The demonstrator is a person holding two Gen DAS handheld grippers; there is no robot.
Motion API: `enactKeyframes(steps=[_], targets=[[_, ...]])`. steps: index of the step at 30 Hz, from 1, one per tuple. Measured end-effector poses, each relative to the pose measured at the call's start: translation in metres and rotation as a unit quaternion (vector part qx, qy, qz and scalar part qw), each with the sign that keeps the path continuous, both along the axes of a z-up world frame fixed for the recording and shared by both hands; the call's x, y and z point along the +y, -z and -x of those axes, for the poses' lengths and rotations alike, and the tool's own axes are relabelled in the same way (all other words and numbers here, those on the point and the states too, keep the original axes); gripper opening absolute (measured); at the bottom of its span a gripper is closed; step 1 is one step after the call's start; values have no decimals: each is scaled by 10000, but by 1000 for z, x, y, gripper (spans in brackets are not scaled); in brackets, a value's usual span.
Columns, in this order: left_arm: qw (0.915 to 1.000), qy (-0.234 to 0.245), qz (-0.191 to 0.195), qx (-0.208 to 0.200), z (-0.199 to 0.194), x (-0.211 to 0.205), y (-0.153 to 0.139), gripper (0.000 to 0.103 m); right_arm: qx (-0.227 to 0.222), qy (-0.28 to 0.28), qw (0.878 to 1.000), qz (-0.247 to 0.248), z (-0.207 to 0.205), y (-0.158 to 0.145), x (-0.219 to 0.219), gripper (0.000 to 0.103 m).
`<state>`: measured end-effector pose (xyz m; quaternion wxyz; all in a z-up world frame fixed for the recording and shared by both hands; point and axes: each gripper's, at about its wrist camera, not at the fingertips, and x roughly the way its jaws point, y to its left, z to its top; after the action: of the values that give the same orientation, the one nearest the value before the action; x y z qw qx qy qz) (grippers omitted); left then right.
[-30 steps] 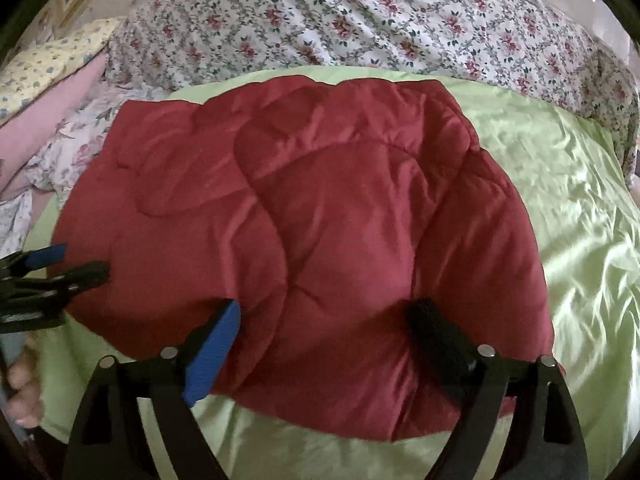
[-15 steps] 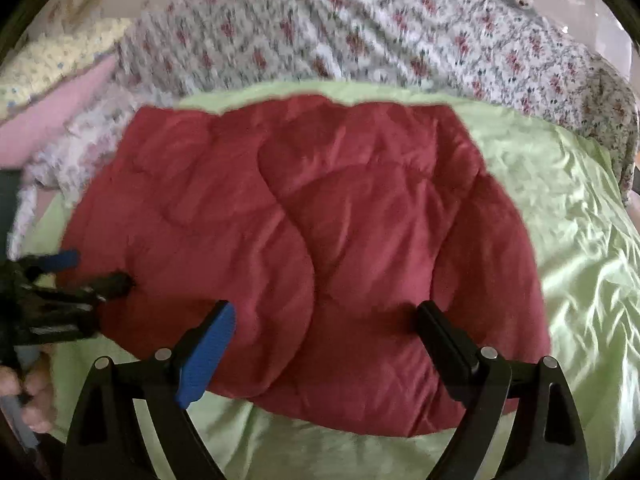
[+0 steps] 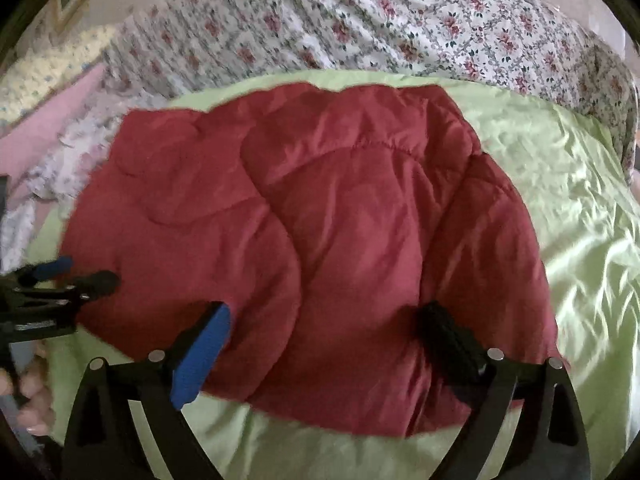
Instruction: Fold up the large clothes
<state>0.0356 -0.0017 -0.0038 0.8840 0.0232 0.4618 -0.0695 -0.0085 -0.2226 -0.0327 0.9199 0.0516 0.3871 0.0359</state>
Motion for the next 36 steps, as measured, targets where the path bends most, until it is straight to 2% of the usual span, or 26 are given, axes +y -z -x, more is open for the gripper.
enactKeyframes(steps=[4, 10, 15, 19, 21, 23, 29, 36], targets=[[10000, 26, 78, 19, 24, 7, 1, 103, -63, -170, 9998, 3, 28, -11, 7, 98], [9995, 107, -288, 53, 55, 7, 4, 103, 289, -532, 9981, 58, 55, -1, 25, 98], [9989, 234, -384, -146, 71, 4, -25, 103, 329, -712, 9969, 8, 67, -16, 35, 98], [9971, 316, -504, -477, 79, 7, -62, 103, 21, -740, 9973, -26, 79, -52, 33, 98], [9969, 308, -485, -545, 79, 10, -72, 103, -161, -694, 9975, 2, 85, -67, 30, 103], [9969, 289, -430, -587, 75, 13, -75, 103, -228, -661, 9976, -10, 86, -73, 29, 103], [9987, 211, -333, -328, 61, 7, -55, 103, 92, -448, 9987, -212, 62, -50, 22, 103], [9989, 89, -417, -218, 46, 0, -40, 103, 408, -333, 9983, -235, 39, -26, 25, 103]])
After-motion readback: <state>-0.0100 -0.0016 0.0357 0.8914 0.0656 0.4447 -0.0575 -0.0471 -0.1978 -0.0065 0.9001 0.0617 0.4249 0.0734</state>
